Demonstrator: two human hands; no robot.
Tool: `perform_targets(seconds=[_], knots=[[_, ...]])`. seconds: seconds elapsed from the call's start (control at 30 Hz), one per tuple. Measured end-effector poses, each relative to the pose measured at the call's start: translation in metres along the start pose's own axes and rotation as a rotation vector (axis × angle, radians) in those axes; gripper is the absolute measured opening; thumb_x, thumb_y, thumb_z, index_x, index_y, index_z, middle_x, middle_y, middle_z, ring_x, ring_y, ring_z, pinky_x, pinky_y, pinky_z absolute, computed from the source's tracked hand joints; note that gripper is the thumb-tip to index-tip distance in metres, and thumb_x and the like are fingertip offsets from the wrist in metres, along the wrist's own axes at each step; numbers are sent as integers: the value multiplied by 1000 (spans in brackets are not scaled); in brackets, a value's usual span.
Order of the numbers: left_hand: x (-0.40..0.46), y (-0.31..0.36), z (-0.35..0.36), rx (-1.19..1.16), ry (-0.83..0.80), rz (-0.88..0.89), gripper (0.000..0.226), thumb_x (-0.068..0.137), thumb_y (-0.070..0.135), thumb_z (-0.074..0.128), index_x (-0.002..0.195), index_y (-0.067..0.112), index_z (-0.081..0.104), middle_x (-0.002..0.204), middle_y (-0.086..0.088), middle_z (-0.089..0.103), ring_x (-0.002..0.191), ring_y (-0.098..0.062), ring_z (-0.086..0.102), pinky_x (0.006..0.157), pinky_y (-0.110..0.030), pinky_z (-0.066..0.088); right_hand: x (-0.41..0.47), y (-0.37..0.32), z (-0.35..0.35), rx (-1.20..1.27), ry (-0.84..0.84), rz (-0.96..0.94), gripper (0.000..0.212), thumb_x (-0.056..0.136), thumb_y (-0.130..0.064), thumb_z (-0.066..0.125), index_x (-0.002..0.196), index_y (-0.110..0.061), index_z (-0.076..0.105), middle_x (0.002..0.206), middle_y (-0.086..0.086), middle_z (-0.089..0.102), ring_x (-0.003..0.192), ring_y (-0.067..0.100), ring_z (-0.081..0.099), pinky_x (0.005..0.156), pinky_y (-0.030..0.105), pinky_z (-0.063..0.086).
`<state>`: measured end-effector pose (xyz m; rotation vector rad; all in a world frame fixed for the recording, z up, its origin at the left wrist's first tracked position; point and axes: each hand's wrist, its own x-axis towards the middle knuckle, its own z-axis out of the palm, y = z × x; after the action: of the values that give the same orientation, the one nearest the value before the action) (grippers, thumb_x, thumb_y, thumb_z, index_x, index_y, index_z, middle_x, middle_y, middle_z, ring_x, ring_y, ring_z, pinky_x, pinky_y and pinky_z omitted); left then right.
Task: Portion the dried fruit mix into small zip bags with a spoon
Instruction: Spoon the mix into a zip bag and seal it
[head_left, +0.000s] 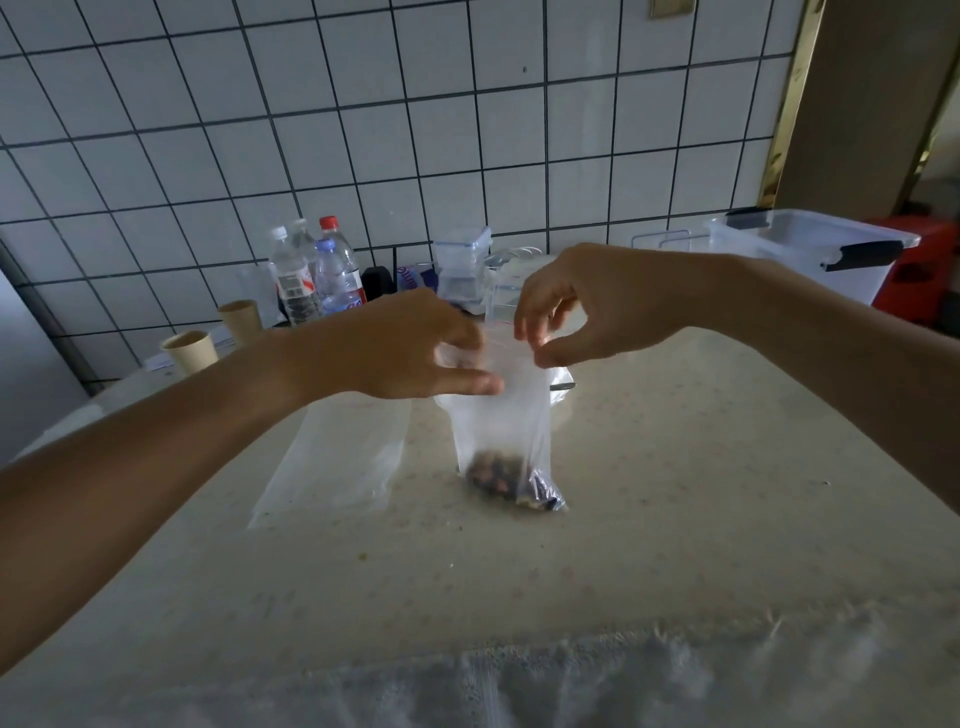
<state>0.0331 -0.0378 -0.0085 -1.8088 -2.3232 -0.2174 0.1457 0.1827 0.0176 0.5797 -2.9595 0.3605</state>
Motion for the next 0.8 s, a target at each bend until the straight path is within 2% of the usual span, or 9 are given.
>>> perform_targets(seconds=[0.07,0.13,0.17,0.3,0.47,0.53,0.6,0.7,0.8], knots=[[-2,-7,0,153,13,9,48,86,76,53,80,31,67,68,23,55,66,5,56,74,-13,31,-2,1,-2,-40,-13,-10,4,91,-29,74,88,-31,76,116,-22,65,104,-8,60,93,13,45],[-4,-12,0,180,79,13,44,87,72,57,86,30,70,77,22,58,71,8,54,75,-8,29,-5,3,-2,-67,16,-14,5,90,-26,74,88,-31,74,119,-19,61,107,-13,53,87,2,38],[-5,-14,0,159,108,3,44,88,70,59,93,28,72,80,24,59,72,12,55,74,-5,31,-6,5,-2,-82,38,-8,5,89,-25,75,91,-29,75,119,-16,60,109,-11,52,87,2,40],[-8,-11,0,-13,183,-32,37,88,62,62,97,28,73,81,29,62,76,13,65,67,-4,46,-10,13,-1,-91,130,90,11,88,-20,73,99,-17,72,104,-9,65,96,7,62,93,33,55],[-13,-5,11,-120,324,-73,25,85,40,80,103,24,73,93,21,69,88,4,67,78,-16,55,-12,19,18,79,243,238,8,88,-10,72,92,-8,65,95,3,71,93,22,69,89,42,57],[-17,-4,15,-127,345,-81,30,83,31,86,108,19,74,97,12,72,90,0,68,84,-30,58,-11,21,31,143,291,285,8,87,-5,70,92,-6,64,96,8,71,94,28,68,89,45,56],[-24,-7,20,-205,422,-122,38,79,32,89,110,19,73,102,11,72,96,-1,68,90,-35,58,-13,24,44,181,352,313,9,87,-3,68,91,-7,61,98,11,70,95,31,66,88,46,55],[-41,-11,36,-302,500,-237,60,72,51,86,122,26,66,116,19,66,109,3,63,93,-22,53,-23,31,63,304,461,327,23,87,-3,70,100,-13,55,103,9,68,95,29,67,87,47,56],[-55,-12,67,-484,419,-456,86,66,57,87,138,24,55,128,17,60,117,3,60,93,-19,52,-33,34,84,672,543,343,51,87,-5,79,126,-16,47,107,8,64,89,26,70,82,45,60]])
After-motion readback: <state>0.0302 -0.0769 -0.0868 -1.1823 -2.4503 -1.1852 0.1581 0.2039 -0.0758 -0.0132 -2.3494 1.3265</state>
